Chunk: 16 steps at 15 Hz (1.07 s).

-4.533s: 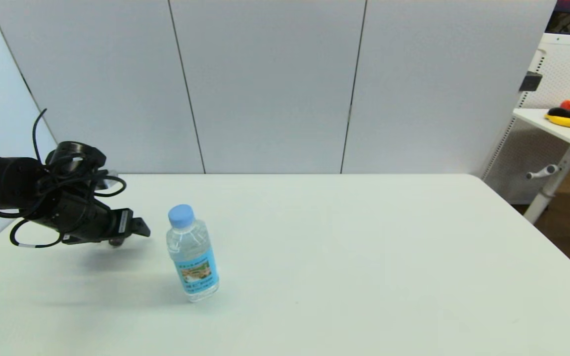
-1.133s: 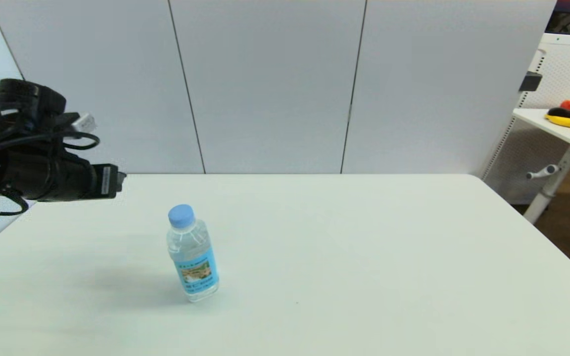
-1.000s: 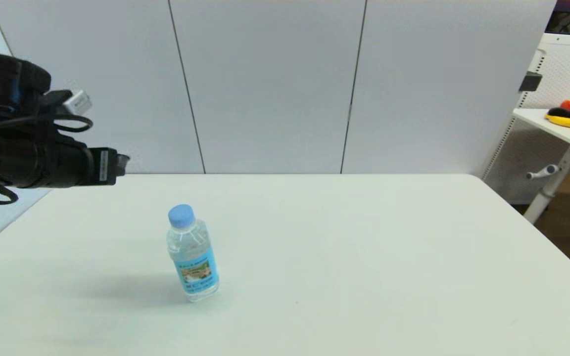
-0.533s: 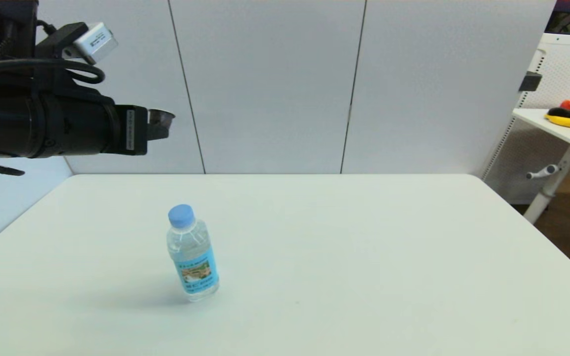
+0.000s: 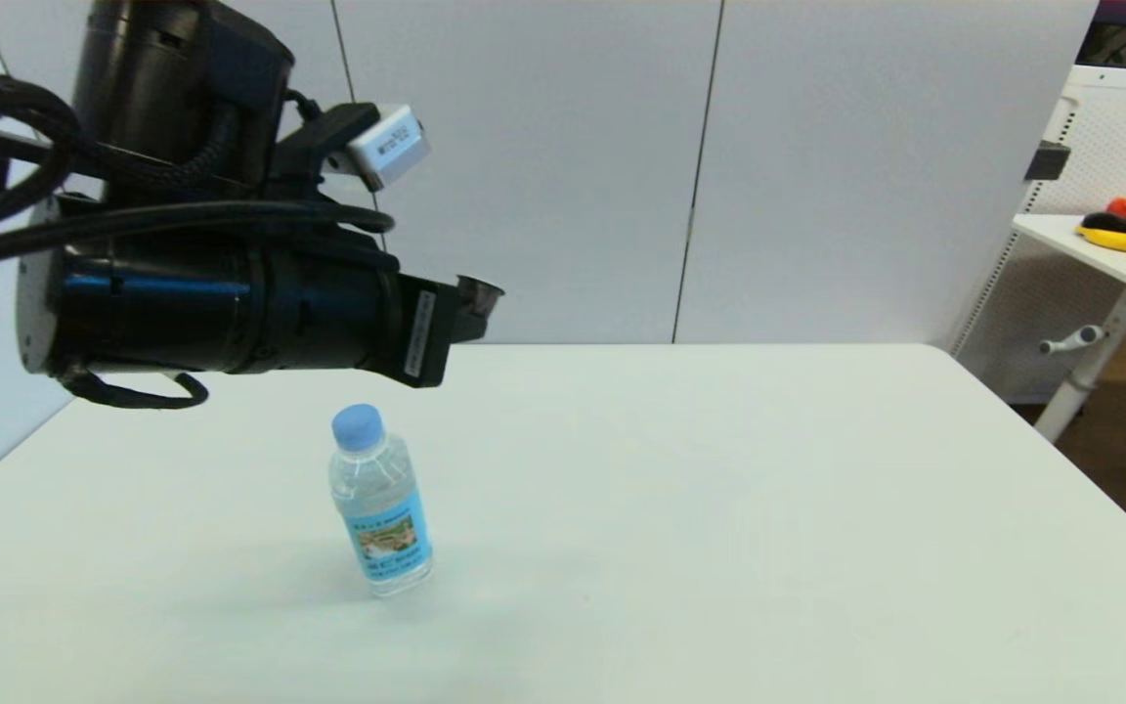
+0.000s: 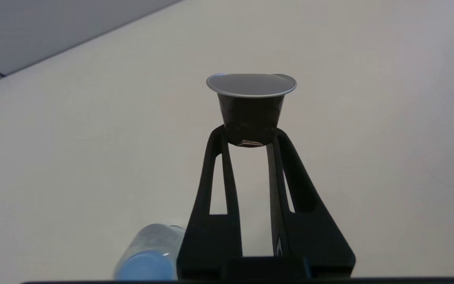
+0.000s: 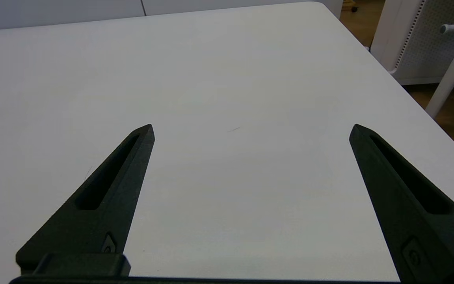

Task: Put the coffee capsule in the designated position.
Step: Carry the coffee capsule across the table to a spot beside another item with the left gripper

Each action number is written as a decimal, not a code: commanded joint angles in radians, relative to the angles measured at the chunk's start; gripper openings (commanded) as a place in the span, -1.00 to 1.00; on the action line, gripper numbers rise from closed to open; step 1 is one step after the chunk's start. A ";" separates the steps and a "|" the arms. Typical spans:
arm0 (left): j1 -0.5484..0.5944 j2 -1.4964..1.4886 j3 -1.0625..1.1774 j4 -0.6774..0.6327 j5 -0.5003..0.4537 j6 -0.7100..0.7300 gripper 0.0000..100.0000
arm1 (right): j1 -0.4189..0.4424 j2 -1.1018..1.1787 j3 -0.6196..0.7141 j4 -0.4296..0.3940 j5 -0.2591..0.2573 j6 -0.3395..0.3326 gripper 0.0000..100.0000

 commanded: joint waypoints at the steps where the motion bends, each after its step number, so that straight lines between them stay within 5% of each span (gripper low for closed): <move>1: -0.056 0.099 0.001 0.005 -0.001 -0.021 -1.00 | 0.000 0.001 0.000 0.000 -0.001 0.000 1.00; 7: -0.058 0.240 0.004 0.015 -0.004 -0.055 -1.00 | 0.000 0.001 0.000 0.000 -0.001 0.000 1.00; 16: -0.065 0.306 -0.066 0.226 -0.002 -0.058 -1.00 | 0.000 0.001 0.000 0.000 -0.001 0.000 1.00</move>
